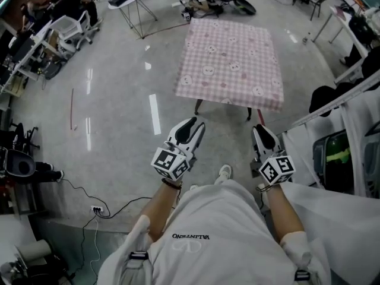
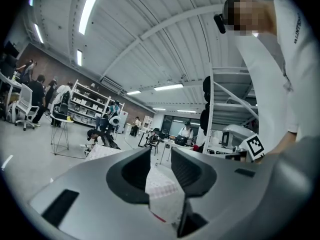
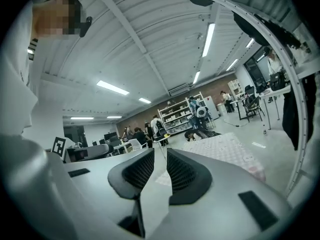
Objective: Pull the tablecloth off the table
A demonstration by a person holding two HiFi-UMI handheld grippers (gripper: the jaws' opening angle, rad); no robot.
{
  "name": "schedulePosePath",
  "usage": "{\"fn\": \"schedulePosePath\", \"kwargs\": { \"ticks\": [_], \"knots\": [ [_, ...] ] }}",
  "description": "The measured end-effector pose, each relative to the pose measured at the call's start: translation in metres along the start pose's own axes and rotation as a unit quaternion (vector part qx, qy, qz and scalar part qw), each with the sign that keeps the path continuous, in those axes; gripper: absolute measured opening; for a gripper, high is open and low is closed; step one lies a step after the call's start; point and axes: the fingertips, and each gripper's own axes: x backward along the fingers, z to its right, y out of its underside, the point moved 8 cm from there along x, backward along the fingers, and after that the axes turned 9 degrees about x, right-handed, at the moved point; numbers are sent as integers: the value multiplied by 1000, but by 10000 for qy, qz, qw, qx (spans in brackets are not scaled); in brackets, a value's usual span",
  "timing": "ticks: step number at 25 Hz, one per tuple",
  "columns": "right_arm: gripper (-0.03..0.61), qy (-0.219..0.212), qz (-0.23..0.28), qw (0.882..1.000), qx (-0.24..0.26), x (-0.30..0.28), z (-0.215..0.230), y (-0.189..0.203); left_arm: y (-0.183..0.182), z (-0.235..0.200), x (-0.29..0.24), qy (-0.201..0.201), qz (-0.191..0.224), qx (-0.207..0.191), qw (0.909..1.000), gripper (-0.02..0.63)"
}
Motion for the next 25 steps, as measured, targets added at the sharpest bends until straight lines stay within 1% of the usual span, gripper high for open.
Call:
{"fn": "schedulePosePath", "kwargs": {
  "ticks": [7,14,20,25],
  "knots": [
    [87,-390,-65,9992,-82,-22,42,1,7,4,-34,-290,103,31,9995,112],
    [89,-573,-220,9974,-380,-42,58,8,15,-1,-47,-402,5,231,9989,114],
    [84,-538,-512,9938,-822,-67,69,30,31,-22,-62,-413,-109,631,9971,112],
    [81,-445,-721,9902,-1109,-99,71,47,45,-56,-77,-395,-279,934,9944,112]
  ]
}}
